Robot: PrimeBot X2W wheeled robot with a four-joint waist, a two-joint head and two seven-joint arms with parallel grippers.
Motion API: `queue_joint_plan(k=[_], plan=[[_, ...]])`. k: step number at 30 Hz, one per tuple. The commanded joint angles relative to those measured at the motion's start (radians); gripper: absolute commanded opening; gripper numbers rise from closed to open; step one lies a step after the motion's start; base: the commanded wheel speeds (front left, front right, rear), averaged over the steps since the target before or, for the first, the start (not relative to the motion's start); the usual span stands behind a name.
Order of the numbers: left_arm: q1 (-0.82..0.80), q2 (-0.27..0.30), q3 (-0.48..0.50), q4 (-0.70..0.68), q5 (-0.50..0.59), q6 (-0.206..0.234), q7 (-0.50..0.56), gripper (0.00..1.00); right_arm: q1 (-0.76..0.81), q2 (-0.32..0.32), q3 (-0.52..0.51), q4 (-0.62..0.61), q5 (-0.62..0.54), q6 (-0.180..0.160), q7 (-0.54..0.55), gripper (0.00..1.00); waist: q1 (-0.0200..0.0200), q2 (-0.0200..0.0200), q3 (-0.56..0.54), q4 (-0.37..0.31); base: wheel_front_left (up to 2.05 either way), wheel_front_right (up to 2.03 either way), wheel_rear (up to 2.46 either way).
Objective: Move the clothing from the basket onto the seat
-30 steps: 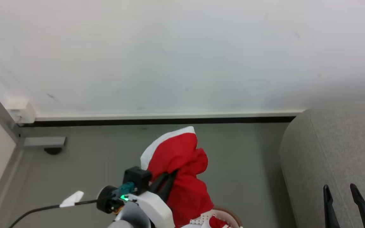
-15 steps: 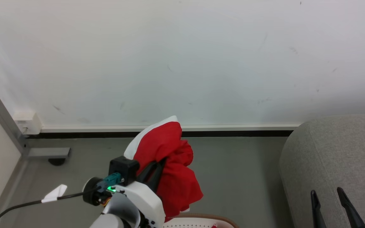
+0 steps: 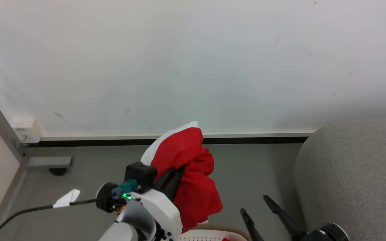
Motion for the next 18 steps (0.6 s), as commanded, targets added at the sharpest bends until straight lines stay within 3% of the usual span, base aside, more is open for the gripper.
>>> queue_joint_plan(k=[1,9,17,18], plan=[[-0.014,-0.003,-0.003,0.007,-0.005,-0.005,-0.001,0.00,-0.054,-0.015,0.052,0.025,0.027,-0.002,0.014,1.00,0.0000,-0.0001,0.002,-0.002,0.00,0.00,0.00],[-0.057,-0.026,-0.032,0.045,-0.002,-0.028,-0.009,0.00,-0.297,-0.003,0.270,0.224,0.106,-0.002,0.028,1.00,0.0000,-0.0001,0.012,-0.001,0.00,0.00,0.00],[-0.093,-0.047,-0.049,0.081,-0.007,-0.041,-0.016,0.00,-0.513,0.049,0.388,0.510,0.177,-0.002,0.001,1.00,0.0000,-0.0001,0.017,0.003,0.00,0.00,0.00],[-0.094,-0.051,-0.052,0.084,-0.008,-0.042,-0.017,0.00,-0.530,0.051,0.399,0.542,0.193,-0.002,-0.005,0.73,0.0000,-0.0001,0.017,0.004,0.00,0.00,0.00]])
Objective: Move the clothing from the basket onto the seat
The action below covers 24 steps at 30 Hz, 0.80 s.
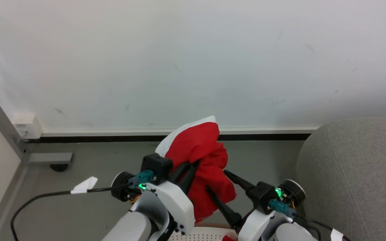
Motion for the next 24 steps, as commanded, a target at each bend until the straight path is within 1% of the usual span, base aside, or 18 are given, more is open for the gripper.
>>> queue_joint_plan(k=[1,4,8,14,15,16,17,18,19,24], plan=[[-0.014,-0.008,-0.006,0.009,-0.009,-0.003,-0.009,0.00,-0.044,0.001,0.008,0.057,0.043,-0.002,-0.015,0.00,-0.0001,0.0000,-0.002,0.005,0.00,0.00,0.00],[-0.019,-0.014,-0.012,0.022,-0.013,-0.005,-0.011,0.00,-0.079,0.004,0.043,0.082,0.110,-0.002,-0.031,0.00,-0.0001,0.0000,-0.004,0.013,0.00,0.00,0.00],[-0.021,-0.018,-0.010,0.042,-0.015,0.002,-0.018,0.00,-0.098,0.002,0.079,0.100,0.159,-0.002,-0.045,0.00,-0.0001,0.0000,-0.005,0.017,0.00,0.00,0.00],[-0.015,-0.013,-0.008,0.056,-0.020,0.010,-0.029,0.00,-0.115,0.002,0.086,0.129,0.186,-0.002,-0.052,0.00,-0.0001,0.0000,-0.004,0.010,0.00,0.00,0.00],[-0.014,-0.012,-0.008,0.058,-0.020,0.011,-0.031,0.04,-0.117,0.002,0.079,0.128,0.188,-0.002,-0.053,0.00,-0.0001,0.0000,-0.003,0.008,0.00,0.00,0.00],[-0.014,-0.011,-0.008,0.060,-0.021,0.012,-0.033,0.22,-0.117,0.002,0.070,0.124,0.188,-0.002,-0.053,0.00,-0.0001,0.0000,-0.002,0.006,0.00,0.00,0.00],[-0.013,-0.009,-0.007,0.061,-0.020,0.015,-0.036,0.47,-0.115,0.002,0.061,0.120,0.188,-0.002,-0.053,0.00,-0.0001,0.0000,-0.002,0.004,0.00,0.00,0.00],[-0.012,-0.008,-0.006,0.062,-0.020,0.014,-0.037,0.85,-0.113,0.002,0.052,0.117,0.185,-0.002,-0.052,0.00,-0.0001,0.0000,-0.002,0.001,0.00,0.00,0.00],[-0.011,-0.006,-0.006,0.064,-0.019,0.017,-0.041,1.00,-0.111,0.002,0.039,0.114,0.180,-0.002,-0.051,0.00,-0.0001,0.0000,-0.002,-0.001,0.00,0.00,0.00],[0.000,-0.004,-0.010,0.070,-0.020,0.022,-0.053,1.00,-0.096,0.002,-0.029,0.107,0.149,-0.002,-0.051,0.00,-0.0001,0.0000,-0.003,-0.011,0.00,0.00,0.00]])
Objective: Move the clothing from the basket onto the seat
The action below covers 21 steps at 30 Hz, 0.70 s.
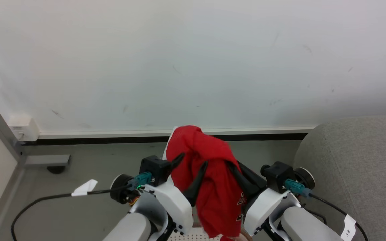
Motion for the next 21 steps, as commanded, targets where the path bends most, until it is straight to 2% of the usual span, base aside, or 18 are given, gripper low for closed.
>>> queue_joint_plan(k=[1,11,21], plan=[[0.014,0.006,-0.002,0.002,-0.012,0.003,-0.010,1.00,0.008,-0.002,-0.020,0.000,-0.020,-0.002,-0.003,0.00,-0.0001,0.0000,0.000,-0.002,0.00,0.00,0.00],[0.034,0.009,-0.014,-0.007,-0.018,0.006,-0.018,1.00,0.027,-0.012,-0.158,-0.030,-0.099,-0.002,-0.003,0.00,-0.0001,0.0000,0.002,-0.046,0.00,0.00,0.00],[0.046,0.009,-0.020,-0.018,-0.025,0.014,-0.029,1.00,0.037,-0.052,-0.235,-0.090,-0.144,-0.002,-0.003,0.00,-0.0001,0.0000,0.014,-0.181,0.00,0.00,0.00]])
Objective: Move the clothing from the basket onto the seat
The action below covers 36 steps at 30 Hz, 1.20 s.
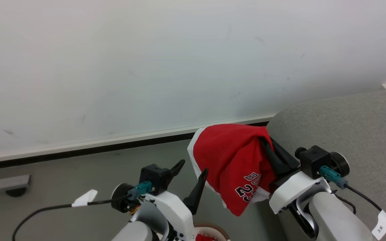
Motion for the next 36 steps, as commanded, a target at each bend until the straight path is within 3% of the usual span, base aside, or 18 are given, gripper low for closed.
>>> queue_joint_plan(k=[1,11,19,25,36], plan=[[0.010,0.002,0.002,-0.003,-0.009,0.002,-0.004,1.00,0.009,-0.006,-0.001,-0.007,-0.001,-0.002,-0.003,0.00,-0.0001,-0.0001,0.005,-0.042,0.00,0.00,0.00],[0.011,-0.010,-0.012,-0.013,-0.013,0.001,-0.019,1.00,0.041,-0.078,-0.045,-0.058,-0.021,-0.002,-0.003,0.00,-0.0001,-0.0001,0.023,-0.184,0.00,0.00,0.00],[0.007,-0.013,-0.034,-0.031,-0.002,-0.002,-0.025,1.00,0.055,-0.122,-0.107,-0.118,-0.019,-0.002,0.000,0.00,-0.0001,-0.0001,0.051,-0.242,0.00,0.00,0.00],[-0.021,-0.001,-0.050,-0.069,0.013,-0.010,-0.002,1.00,0.025,-0.145,-0.181,-0.169,-0.027,-0.002,0.016,0.00,-0.0001,-0.0001,0.122,-0.228,0.00,0.00,0.00],[-0.192,0.082,-0.048,-0.219,0.072,-0.067,0.055,1.00,-0.199,-0.149,-0.462,-0.224,-0.175,-0.002,0.080,0.00,-0.0001,-0.0001,0.454,-0.113,0.00,0.00,0.00]])
